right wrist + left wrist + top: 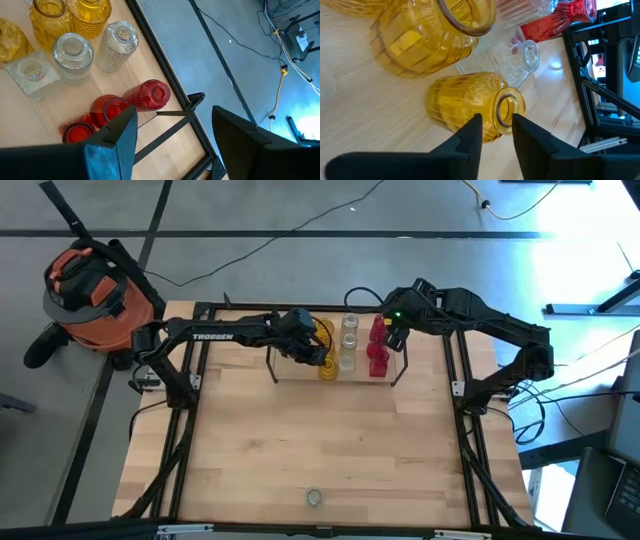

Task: Sort vases onto shelf
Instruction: Put the yellow vase on the shelf aligned with the other yellow vases

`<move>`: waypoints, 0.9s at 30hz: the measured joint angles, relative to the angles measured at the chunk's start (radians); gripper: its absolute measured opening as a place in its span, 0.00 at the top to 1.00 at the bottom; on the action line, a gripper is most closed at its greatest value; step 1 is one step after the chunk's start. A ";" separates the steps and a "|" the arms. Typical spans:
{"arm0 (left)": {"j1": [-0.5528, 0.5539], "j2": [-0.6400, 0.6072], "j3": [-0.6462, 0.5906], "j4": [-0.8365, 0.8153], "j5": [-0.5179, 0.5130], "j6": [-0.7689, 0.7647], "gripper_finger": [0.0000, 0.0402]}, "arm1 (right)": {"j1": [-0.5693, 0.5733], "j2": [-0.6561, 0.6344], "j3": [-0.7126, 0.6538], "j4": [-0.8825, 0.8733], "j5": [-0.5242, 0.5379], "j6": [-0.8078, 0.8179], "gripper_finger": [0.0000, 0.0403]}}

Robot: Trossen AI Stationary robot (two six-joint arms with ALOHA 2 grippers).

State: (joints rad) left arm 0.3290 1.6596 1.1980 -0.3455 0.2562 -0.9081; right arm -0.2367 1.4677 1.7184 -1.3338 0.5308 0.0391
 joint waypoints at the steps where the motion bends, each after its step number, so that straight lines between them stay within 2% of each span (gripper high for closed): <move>1: 0.000 0.000 0.000 0.000 0.000 -0.004 0.74 | 0.000 0.000 0.000 0.000 0.000 -0.002 0.48; 6: 0.001 -0.016 0.000 -0.014 0.004 -0.036 0.69 | 0.000 0.000 0.000 0.000 0.000 -0.021 0.48; 12: -0.011 -0.103 0.000 -0.002 0.010 -0.097 0.68 | -0.017 0.000 0.000 0.000 -0.007 -0.022 0.48; 19: -0.118 -0.129 0.002 0.002 0.029 -0.194 0.68 | -0.074 0.000 0.000 0.000 -0.028 -0.022 0.48; 25: -0.209 -0.094 0.002 0.007 -0.170 -0.249 0.71 | -0.115 0.000 0.000 0.000 -0.061 -0.022 0.48; 27: -0.219 -0.075 0.002 0.018 -0.201 -0.271 0.74 | -0.120 0.000 0.000 0.000 -0.076 -0.024 0.48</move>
State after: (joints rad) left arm 0.1103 1.5845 1.1999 -0.3276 0.0548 -1.1788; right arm -0.3565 1.4677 1.7184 -1.3338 0.4548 0.0147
